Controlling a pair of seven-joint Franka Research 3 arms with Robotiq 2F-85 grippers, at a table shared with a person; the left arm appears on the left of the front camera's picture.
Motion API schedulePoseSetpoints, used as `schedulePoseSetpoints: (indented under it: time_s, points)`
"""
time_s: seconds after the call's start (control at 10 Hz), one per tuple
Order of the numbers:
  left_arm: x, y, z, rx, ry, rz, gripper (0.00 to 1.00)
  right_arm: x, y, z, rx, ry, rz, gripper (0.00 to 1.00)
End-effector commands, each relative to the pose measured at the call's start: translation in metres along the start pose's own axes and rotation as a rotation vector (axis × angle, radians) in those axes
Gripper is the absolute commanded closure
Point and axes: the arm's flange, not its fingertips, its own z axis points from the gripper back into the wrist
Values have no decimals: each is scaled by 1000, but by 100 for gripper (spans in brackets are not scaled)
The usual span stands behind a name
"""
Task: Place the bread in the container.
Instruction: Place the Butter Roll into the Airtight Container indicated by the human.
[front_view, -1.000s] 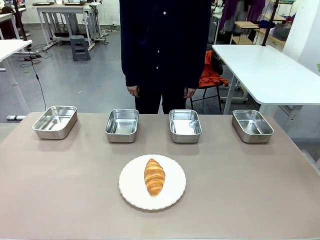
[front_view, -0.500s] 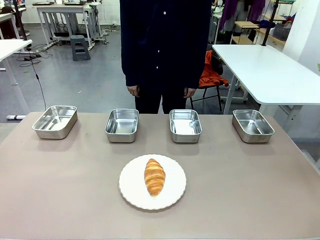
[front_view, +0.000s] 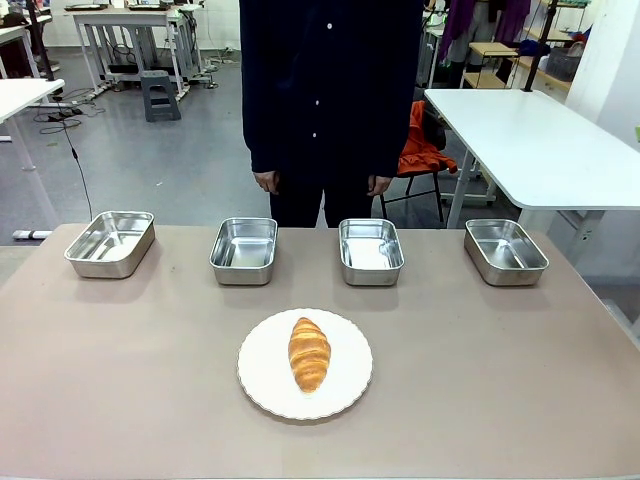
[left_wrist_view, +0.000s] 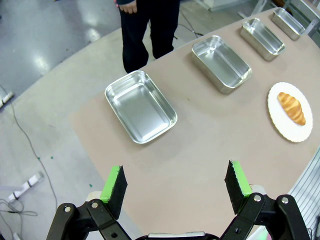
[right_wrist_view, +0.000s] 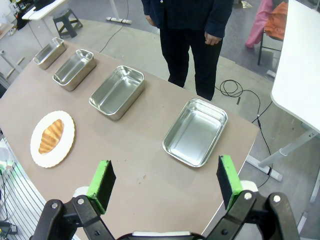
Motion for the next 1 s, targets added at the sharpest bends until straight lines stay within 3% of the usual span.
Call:
schedulePoseSetpoints:
  time_s: [0.0, 0.9]
  points:
    - [1, 0, 1, 5, -2, 7, 0, 0, 0, 0, 3, -7, 2, 0]
    - [1, 0, 1, 5, -2, 7, 0, 0, 0, 0, 3, -7, 2, 0]
